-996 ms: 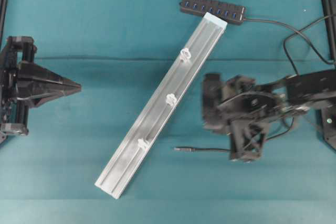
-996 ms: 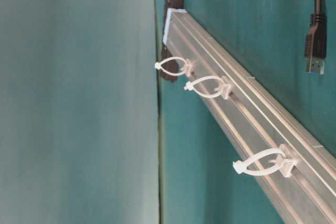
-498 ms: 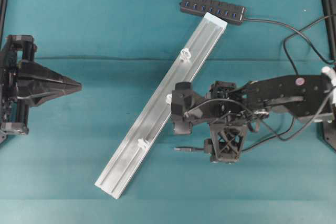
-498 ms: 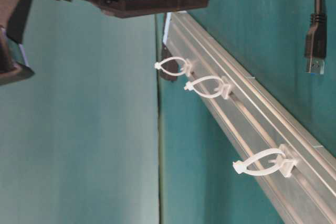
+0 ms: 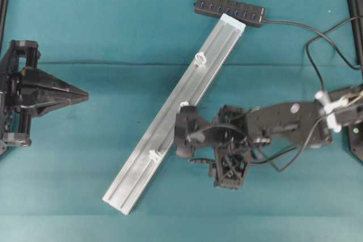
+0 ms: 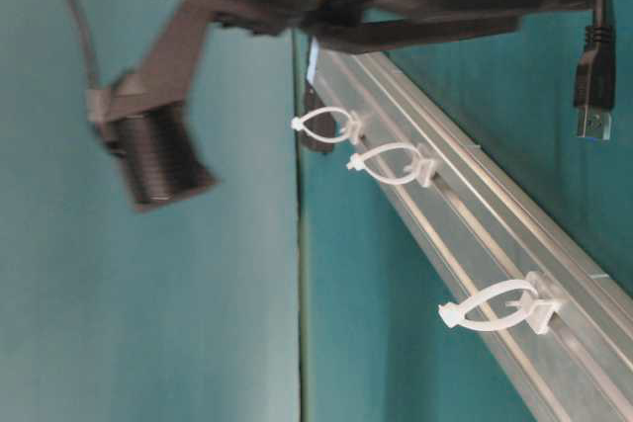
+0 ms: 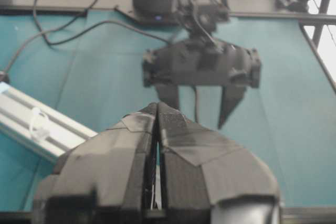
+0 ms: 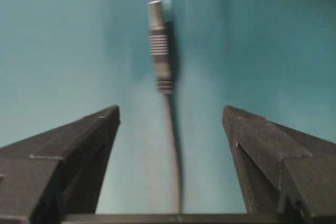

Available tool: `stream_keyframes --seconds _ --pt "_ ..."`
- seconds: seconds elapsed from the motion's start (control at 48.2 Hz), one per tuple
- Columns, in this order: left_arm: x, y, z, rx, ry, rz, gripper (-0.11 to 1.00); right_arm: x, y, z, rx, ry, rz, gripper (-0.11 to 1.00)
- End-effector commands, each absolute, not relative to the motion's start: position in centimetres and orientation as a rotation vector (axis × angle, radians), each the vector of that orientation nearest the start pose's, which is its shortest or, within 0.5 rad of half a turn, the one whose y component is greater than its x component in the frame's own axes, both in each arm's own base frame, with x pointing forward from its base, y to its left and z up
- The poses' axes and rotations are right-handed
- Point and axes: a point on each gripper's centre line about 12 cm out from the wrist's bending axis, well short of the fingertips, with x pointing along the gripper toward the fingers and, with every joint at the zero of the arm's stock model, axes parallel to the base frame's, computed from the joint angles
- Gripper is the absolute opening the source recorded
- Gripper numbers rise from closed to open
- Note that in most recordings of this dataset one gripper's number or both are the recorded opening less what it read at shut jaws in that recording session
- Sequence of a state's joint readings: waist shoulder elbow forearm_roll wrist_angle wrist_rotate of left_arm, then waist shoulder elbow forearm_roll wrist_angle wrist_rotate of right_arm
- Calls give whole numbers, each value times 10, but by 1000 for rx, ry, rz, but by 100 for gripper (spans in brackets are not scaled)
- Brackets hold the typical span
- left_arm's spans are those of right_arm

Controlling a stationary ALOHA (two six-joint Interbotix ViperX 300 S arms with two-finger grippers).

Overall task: Pass the USB cable through three rings with both arms.
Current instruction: 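Close the right gripper on the USB cable just behind the plug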

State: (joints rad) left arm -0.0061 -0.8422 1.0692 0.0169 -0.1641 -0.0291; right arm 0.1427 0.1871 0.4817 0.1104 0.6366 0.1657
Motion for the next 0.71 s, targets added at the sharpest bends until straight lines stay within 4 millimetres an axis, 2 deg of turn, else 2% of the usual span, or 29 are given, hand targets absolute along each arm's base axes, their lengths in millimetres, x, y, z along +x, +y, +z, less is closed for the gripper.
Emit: stream_keyframes --seconds 0.0,0.27,0.477,0.602,0.685 --pt "227 -1 306 -11 38 -8 -2 377 65 106 179 1314 4 81" --pt "227 -2 304 -12 52 -9 -2 373 64 88 175 1316 0 80" --pt "227 -2 302 -11 68 -9 -2 370 63 83 169 1335 -3 79" --pt "227 -1 300 -9 78 -7 -2 370 65 82 164 1339 3 74" --pt "226 -1 299 -9 81 -7 -2 369 69 81 155 1343 13 66"
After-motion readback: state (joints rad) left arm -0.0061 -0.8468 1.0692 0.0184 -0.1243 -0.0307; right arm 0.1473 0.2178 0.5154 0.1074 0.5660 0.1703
